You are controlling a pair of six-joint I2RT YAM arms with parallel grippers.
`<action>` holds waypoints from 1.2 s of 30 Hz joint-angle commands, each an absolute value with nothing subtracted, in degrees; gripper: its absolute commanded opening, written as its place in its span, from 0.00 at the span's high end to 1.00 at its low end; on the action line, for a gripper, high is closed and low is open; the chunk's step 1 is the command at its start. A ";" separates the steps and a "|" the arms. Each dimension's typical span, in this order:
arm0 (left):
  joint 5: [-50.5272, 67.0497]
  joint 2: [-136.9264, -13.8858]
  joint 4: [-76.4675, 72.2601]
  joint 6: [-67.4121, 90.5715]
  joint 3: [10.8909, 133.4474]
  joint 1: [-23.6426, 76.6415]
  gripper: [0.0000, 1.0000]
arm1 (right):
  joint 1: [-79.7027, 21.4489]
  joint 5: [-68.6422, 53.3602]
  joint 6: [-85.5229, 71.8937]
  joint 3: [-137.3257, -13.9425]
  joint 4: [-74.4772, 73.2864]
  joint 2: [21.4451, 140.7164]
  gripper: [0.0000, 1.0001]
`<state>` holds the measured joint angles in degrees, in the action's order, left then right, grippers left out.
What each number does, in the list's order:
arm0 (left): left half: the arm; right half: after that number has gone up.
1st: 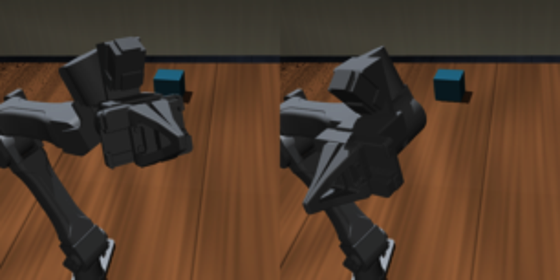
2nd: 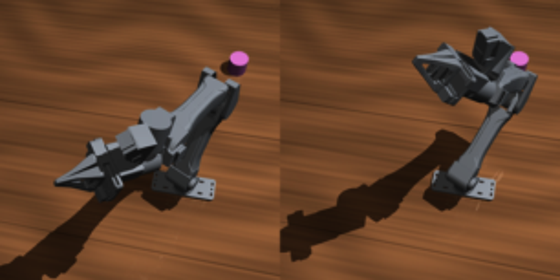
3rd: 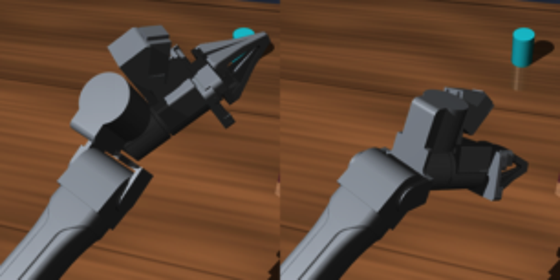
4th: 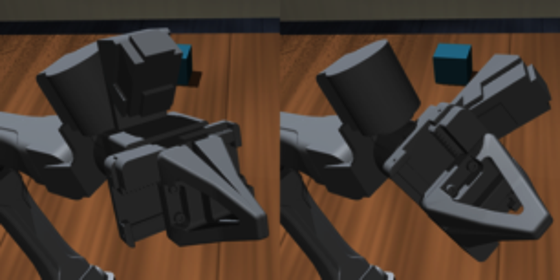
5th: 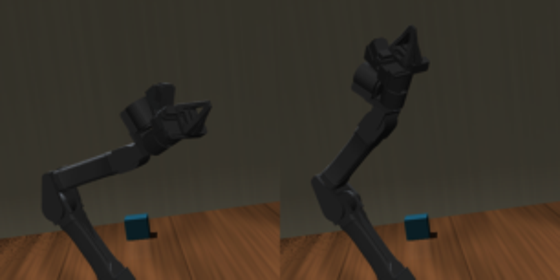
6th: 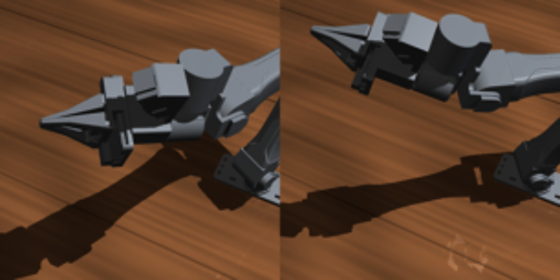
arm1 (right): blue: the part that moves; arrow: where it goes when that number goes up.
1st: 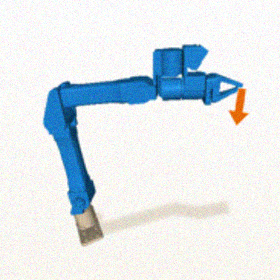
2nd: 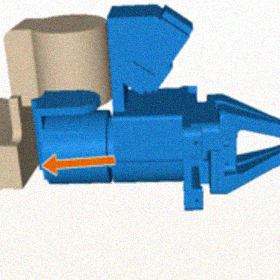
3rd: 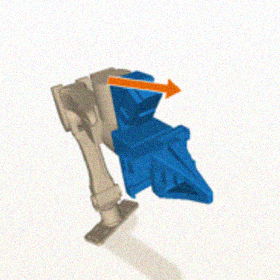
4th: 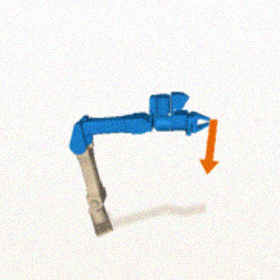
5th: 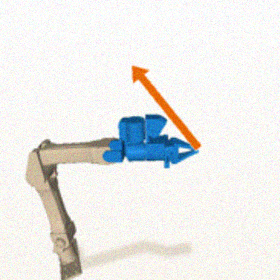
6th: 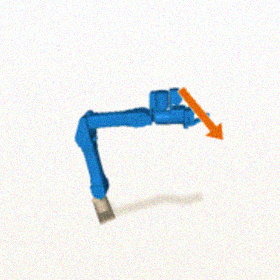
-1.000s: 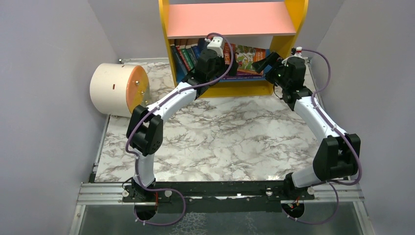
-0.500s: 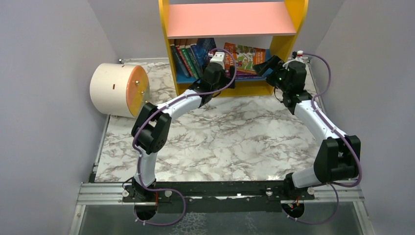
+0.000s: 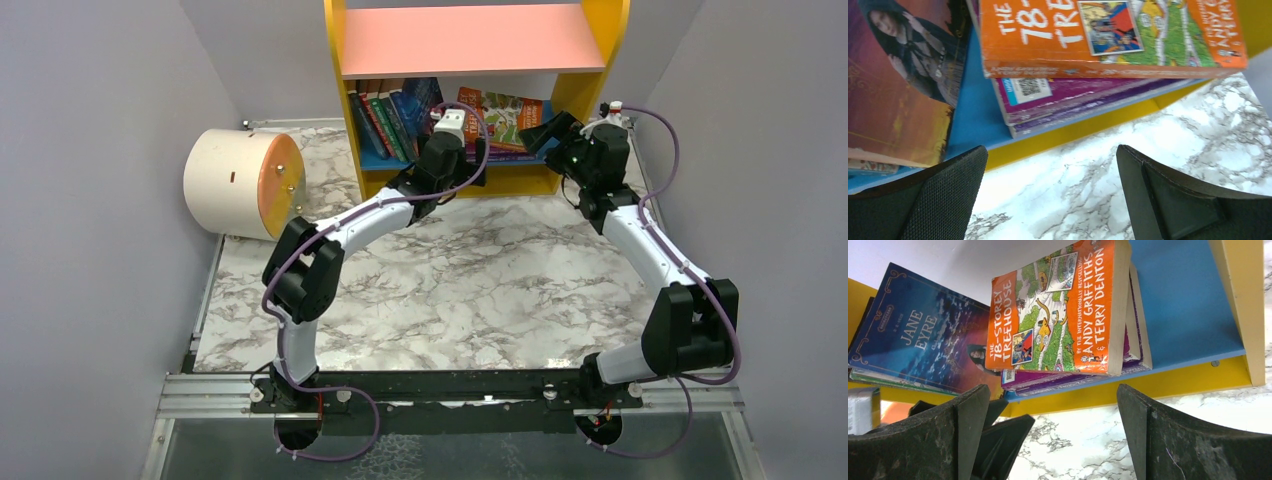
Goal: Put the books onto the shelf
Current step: Adjust the book on the shelf.
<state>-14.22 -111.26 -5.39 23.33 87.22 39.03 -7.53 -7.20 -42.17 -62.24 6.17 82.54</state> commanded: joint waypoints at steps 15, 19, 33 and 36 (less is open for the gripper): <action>-19.10 -107.39 -9.37 17.25 91.44 42.28 0.01 | -6.86 -8.61 -41.00 -62.10 8.71 80.77 0.04; -20.31 -108.90 -9.81 14.97 93.99 42.20 0.01 | -6.79 -8.78 -40.95 -61.97 8.79 80.73 0.04; -15.44 -116.17 -2.51 17.30 104.51 38.90 0.01 | -6.48 -9.56 -41.11 -62.47 8.84 80.65 0.04; -15.15 -117.60 -1.66 17.55 106.20 38.47 0.01 | -6.47 -9.67 -41.10 -62.58 8.81 80.85 0.04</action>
<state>-16.93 -115.83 -3.79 16.58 102.80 38.96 -6.74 -8.45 -41.71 -62.24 7.33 82.04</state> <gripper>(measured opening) 0.987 0.959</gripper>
